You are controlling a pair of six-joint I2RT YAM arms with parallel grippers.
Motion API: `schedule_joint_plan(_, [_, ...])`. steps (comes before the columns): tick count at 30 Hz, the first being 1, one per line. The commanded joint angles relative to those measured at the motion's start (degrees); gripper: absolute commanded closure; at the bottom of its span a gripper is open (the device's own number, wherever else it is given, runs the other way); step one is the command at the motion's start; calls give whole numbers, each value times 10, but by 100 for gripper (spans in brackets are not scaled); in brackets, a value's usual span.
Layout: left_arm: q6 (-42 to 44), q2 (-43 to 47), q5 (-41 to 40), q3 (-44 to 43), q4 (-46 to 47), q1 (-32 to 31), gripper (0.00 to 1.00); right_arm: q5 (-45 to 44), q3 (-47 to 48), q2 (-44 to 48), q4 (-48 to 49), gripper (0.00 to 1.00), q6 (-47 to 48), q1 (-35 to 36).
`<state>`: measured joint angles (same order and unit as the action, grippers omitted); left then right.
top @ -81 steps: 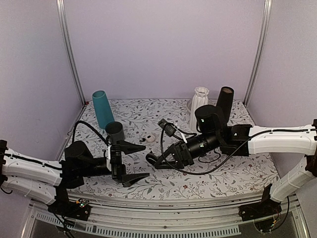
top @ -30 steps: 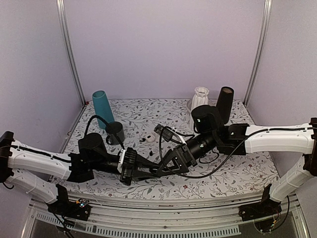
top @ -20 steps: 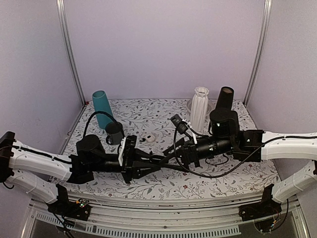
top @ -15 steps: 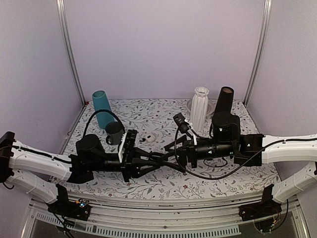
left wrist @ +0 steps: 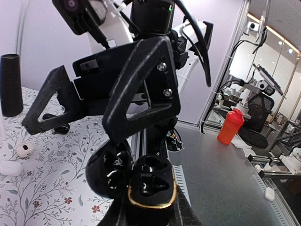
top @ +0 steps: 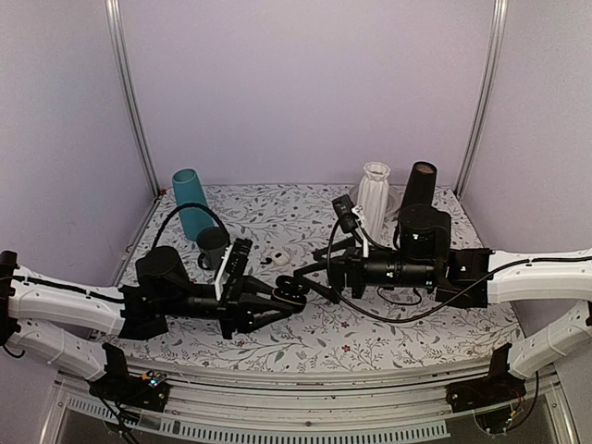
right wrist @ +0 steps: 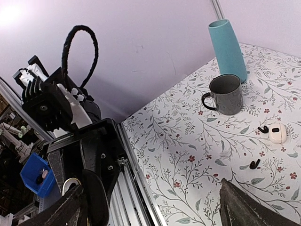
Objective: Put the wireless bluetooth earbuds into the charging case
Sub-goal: Open the charging case.
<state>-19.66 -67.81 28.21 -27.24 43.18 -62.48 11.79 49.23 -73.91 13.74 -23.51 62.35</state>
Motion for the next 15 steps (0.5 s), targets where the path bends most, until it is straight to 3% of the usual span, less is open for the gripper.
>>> schedule_joint_plan(1, [22, 13, 20, -14, -3, -2, 100, -34, 15, -4, -19, 3, -14, -9])
schedule_joint_plan(9, [-17, 15, -49, -4, -8, 27, 100, -20, 43, -9, -45, 3, -9, -9])
schedule_joint_plan(15, [-74, 52, -107, 36, -19, 85, 100, -75, 70, -6, -78, 1, -23, -15])
